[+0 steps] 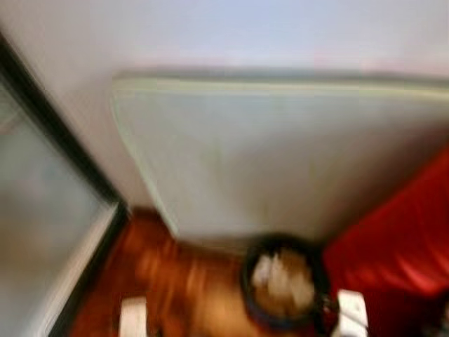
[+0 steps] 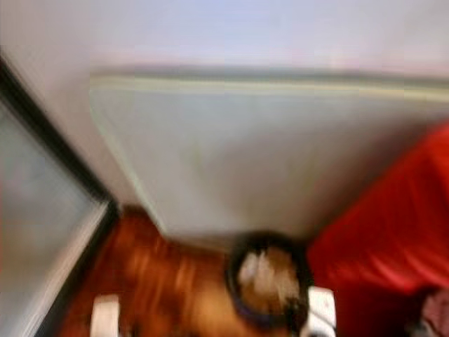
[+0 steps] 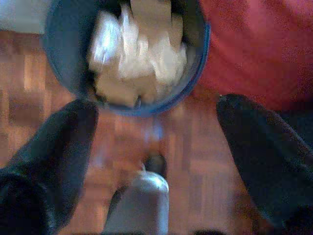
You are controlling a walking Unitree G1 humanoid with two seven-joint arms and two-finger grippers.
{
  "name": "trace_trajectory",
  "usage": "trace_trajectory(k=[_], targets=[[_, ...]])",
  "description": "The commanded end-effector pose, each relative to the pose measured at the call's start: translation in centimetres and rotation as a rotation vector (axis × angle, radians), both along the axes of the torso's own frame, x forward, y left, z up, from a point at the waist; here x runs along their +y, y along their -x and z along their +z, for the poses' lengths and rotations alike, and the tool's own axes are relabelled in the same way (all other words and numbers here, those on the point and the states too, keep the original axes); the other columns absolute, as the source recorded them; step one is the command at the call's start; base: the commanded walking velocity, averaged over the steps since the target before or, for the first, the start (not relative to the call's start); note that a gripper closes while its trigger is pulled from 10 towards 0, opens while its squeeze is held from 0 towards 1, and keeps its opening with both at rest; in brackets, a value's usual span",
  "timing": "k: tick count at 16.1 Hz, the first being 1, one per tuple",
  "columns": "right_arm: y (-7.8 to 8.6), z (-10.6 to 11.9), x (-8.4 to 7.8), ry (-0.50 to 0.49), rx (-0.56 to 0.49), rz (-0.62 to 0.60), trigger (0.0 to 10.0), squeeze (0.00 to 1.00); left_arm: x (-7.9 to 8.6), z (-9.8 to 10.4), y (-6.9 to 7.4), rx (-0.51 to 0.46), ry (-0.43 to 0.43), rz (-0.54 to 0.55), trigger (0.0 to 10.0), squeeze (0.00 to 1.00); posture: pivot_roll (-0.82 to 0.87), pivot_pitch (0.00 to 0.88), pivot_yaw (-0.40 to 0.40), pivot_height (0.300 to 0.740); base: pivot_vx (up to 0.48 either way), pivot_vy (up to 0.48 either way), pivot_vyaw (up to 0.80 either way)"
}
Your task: Clean up the room
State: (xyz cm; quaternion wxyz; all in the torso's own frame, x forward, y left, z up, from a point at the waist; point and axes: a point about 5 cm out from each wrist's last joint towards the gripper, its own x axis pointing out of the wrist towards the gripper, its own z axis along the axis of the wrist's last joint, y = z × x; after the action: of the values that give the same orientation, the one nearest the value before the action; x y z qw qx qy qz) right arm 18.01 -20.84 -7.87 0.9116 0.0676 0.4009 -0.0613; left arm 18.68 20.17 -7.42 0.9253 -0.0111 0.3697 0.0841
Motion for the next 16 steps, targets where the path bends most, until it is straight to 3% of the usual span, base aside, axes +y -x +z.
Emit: trace_trajectory(k=[1,7,12,16], targets=[[1.0,-0.5,0.1,-0.009,0.032,-0.014,10.0,0.0,0.1,-0.4,0.8,0.027,-0.006,-0.004,10.0,0.0,-0.06,0.108,0.023,0.74,-0.27,0.0,0.0],[1.0,-0.5,0.0,-0.006,0.036,-0.015,10.0,0.0,0.1,-0.6,1.2,0.049,-0.004,-0.004,10.0,0.0,-0.07,0.087,0.021,0.74,-0.086,0.0,0.0],[0.3,-0.3,0.1,-0.006,0.033,-0.021,10.0,0.0,0.0,-0.2,0.0,0.034,0.001,0.009,10.0,0.0,-0.07,0.047,0.01,0.74,0.0,0.0,0.0],[-0.5,0.0,0.6,-0.006,0.034,-0.008,10.0,0.0,0.7,0.2,-0.7,0.031,-0.008,0.026,10.0,0.0,-0.06,0.004,0.015,0.74,0.0,0.0,-0.69]])
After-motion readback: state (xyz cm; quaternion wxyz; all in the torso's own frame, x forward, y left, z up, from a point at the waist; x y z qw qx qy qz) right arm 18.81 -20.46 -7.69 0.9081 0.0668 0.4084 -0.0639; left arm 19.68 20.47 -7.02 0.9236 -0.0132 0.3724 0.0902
